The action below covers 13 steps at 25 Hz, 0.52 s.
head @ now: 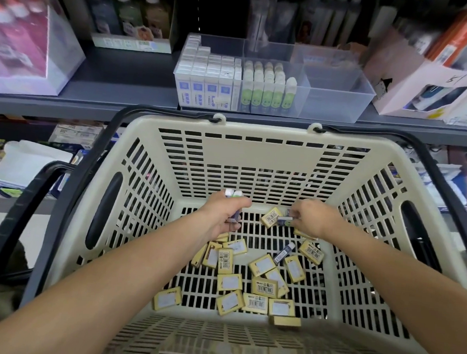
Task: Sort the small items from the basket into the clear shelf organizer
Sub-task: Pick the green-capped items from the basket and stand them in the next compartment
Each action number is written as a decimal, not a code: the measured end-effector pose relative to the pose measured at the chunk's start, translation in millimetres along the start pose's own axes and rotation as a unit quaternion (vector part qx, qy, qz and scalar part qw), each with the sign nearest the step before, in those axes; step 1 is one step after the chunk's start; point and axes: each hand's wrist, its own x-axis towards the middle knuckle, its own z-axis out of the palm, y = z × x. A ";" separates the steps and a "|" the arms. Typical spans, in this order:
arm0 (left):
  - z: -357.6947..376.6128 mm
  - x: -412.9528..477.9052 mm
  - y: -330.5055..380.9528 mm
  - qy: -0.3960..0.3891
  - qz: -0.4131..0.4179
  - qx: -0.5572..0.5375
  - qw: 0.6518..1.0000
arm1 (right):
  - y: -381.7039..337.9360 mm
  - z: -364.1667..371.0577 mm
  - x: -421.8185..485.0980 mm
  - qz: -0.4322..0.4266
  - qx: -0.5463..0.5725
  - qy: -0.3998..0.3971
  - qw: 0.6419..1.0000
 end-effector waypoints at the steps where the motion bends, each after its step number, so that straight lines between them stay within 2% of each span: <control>1: -0.2 -0.6 -1.2 -0.007 0.002 0.009 1.000 | -4.5 -5.7 0.3 -0.018 0.061 -0.014 0.998; 4: 0.2 -3.4 -4.7 -0.054 0.016 0.049 0.997 | -27.8 -20.7 -2.7 -0.096 0.243 -0.066 0.963; 6: -0.3 -6.2 -5.0 -0.117 -0.004 0.059 0.991 | -42.6 -24.9 -6.9 -0.127 0.342 -0.066 0.929; 8: 0.5 -8.1 -4.7 -0.157 -0.023 0.068 0.985 | -43.6 -26.1 -7.3 -0.119 0.443 -0.060 0.887; 9: 1.0 -8.0 -4.9 -0.155 -0.025 0.073 0.985 | -39.6 -25.5 -6.8 -0.105 0.455 -0.059 0.882; 10: 1.5 -7.5 -5.6 -0.145 -0.025 0.078 0.986 | -33.4 -24.4 -6.7 -0.090 0.424 -0.057 0.900; 12: 1.5 -5.4 -7.2 -0.133 -0.026 0.087 0.987 | -19.7 -16.6 -7.1 -0.064 0.252 -0.086 0.962; 13: 1.1 -4.4 -7.7 -0.133 -0.028 0.088 0.987 | -15.1 -10.5 -7.9 -0.058 0.168 -0.120 0.977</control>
